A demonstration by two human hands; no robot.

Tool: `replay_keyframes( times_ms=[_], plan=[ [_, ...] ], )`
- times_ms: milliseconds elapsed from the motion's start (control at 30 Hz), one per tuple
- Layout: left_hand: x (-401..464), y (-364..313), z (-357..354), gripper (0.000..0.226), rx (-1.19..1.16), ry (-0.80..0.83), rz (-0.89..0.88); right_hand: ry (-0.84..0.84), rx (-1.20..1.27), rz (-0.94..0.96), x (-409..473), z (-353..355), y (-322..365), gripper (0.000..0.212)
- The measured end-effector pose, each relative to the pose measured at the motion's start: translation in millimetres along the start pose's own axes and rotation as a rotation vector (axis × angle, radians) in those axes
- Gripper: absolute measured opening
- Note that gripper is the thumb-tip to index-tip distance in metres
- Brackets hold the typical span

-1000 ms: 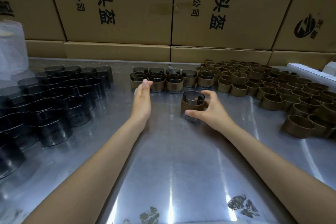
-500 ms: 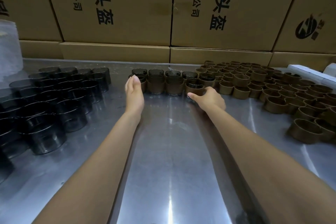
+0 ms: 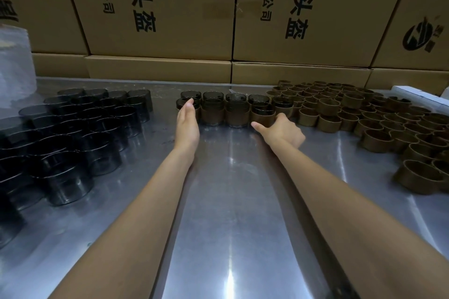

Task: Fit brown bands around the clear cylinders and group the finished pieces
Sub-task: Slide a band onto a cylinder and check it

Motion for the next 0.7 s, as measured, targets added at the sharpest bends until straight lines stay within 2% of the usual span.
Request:
replay_keyframes(
  times_ms=[133, 267, 333, 500, 600, 700],
  plan=[
    [0.5, -0.3, -0.6, 0.045, -0.003, -0.009, 0.002, -0.007, 0.004, -0.013, -3.2, -0.3, -1.3, 0.070],
    [0.6, 0.0, -0.1, 0.045, -0.009, -0.035, 0.009, 0.034, 0.119, -0.027, -8.6, 2.3, -7.9, 0.071],
    [-1.3, -0.1, 0.6, 0.044, -0.001, -0.036, 0.004, 0.092, 0.236, -0.005, -12.6, 3.1, -13.3, 0.062],
    [-13.8, -5.9, 1.3, 0.037, 0.081, 0.008, -0.066, 0.286, 0.508, 0.153, -28.2, 11.2, -30.8, 0.016],
    [-27.8, -7.5, 6.0, 0.032, 0.177, 0.030, -0.102, 0.356, 0.524, 0.246, -43.6, 19.7, -40.9, 0.013],
    [-51.8, -14.0, 9.1, 0.025, 0.295, 0.190, -0.184, 0.423, 0.450, 0.338, -60.9, 29.0, -50.6, 0.012]
  ],
)
Point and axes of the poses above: each hand's wrist, its own x-axis towards the middle knuckle, its own z-axis out of the back of the hand, y = z × x, the point moved 2 cm from there along x, towards the middle knuckle, and after that the axes turned 14 degrees about -z, right-handed, at the moved point
